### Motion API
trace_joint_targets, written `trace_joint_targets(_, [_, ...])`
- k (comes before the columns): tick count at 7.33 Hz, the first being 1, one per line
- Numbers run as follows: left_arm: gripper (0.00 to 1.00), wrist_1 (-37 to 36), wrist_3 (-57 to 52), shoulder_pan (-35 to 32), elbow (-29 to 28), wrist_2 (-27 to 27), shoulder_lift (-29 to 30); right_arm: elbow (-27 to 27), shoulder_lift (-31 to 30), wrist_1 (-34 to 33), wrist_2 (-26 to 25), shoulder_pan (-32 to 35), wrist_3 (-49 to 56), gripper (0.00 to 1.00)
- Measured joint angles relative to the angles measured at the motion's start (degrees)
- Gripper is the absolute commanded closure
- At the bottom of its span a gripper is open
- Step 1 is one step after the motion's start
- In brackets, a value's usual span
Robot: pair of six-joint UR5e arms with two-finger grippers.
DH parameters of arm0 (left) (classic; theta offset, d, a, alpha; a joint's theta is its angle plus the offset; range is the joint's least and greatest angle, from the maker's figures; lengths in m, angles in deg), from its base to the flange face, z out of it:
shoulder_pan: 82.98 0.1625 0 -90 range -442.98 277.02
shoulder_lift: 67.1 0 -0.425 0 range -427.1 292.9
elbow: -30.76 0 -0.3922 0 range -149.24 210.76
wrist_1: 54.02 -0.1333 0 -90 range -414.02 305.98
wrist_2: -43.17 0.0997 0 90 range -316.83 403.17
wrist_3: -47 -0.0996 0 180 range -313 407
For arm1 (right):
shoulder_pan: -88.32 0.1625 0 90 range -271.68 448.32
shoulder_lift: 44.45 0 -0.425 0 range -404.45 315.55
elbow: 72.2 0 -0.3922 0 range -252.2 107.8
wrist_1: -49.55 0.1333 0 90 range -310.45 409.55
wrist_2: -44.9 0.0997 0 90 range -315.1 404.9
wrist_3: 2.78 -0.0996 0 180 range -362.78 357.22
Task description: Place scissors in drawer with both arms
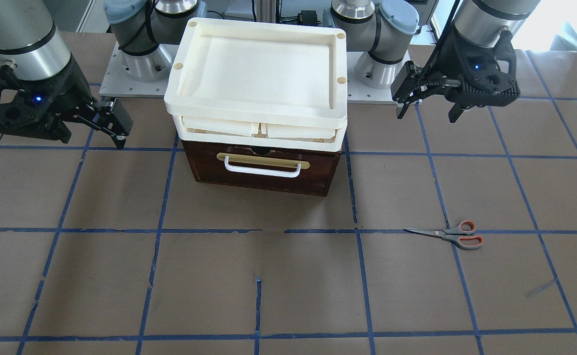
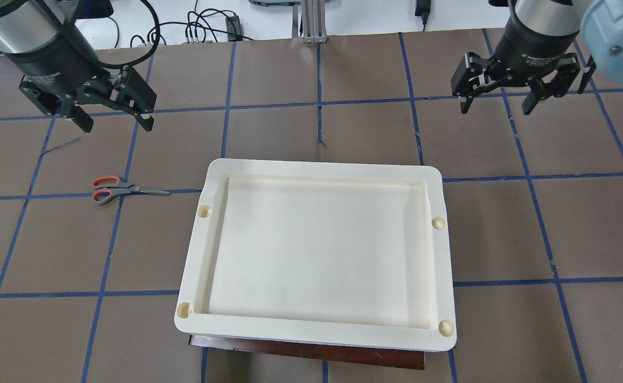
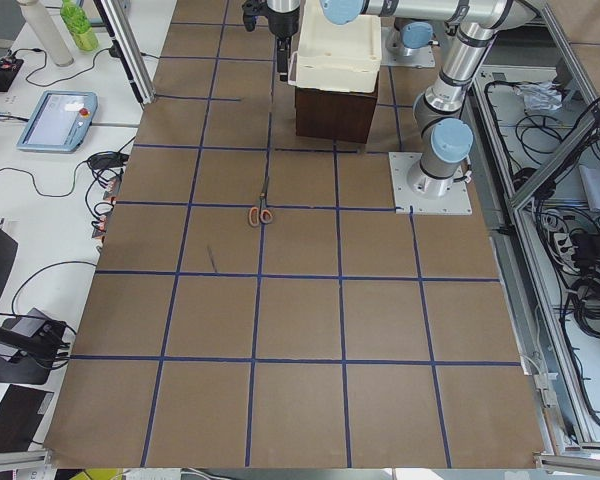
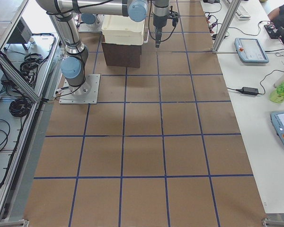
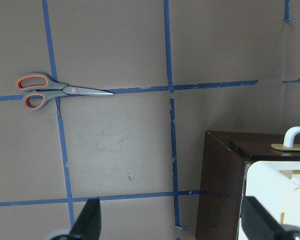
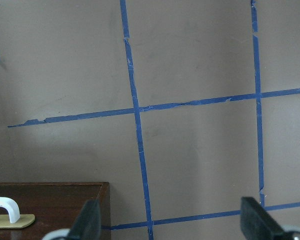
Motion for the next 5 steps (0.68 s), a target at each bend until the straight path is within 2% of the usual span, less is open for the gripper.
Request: trace_joint_targets(5, [0.0,0.1,-0.9,0.2,0.4,0.5,0.1,-0.3,0.0,-1.6,0.6,0.5,0.2,0.0])
